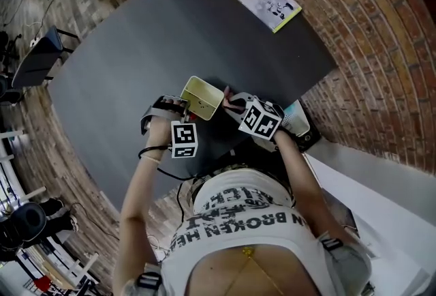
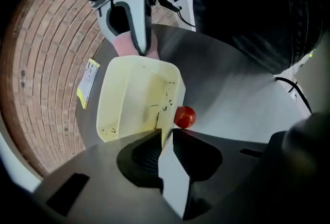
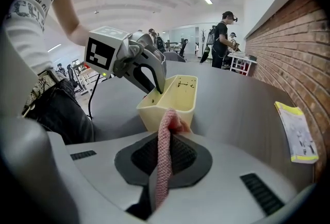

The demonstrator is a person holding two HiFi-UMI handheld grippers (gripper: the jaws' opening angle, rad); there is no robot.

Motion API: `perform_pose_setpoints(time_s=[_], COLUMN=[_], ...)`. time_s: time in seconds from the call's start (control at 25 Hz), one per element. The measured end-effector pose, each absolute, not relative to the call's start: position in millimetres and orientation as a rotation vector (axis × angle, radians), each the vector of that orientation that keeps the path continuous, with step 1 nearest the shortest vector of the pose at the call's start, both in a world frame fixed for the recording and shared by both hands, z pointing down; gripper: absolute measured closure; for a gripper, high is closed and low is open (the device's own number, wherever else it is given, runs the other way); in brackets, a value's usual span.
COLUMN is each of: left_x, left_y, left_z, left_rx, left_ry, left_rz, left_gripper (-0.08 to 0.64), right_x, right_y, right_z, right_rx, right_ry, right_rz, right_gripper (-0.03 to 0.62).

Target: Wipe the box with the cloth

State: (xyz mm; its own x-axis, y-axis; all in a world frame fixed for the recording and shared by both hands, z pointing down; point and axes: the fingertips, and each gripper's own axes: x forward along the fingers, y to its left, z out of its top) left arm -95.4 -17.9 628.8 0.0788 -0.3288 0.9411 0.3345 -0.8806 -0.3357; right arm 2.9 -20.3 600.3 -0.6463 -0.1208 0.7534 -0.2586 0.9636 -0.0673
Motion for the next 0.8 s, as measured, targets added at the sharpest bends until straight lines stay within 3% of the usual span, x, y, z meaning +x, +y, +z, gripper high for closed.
perform_pose_setpoints(time_s=[0.8], left_x=[-48.1], left_y=[11.8], left_z=[623.0], left_rx=[-2.530], left_ry=[0.467], left_rz=[-1.998], left_gripper=[0.537], right_x=[14.9], right_y=[-63.1], right_z=[596.2], right_rx=[0.157], right_ry=[-2.308], right_rz=[0.043], right_gripper=[0.575])
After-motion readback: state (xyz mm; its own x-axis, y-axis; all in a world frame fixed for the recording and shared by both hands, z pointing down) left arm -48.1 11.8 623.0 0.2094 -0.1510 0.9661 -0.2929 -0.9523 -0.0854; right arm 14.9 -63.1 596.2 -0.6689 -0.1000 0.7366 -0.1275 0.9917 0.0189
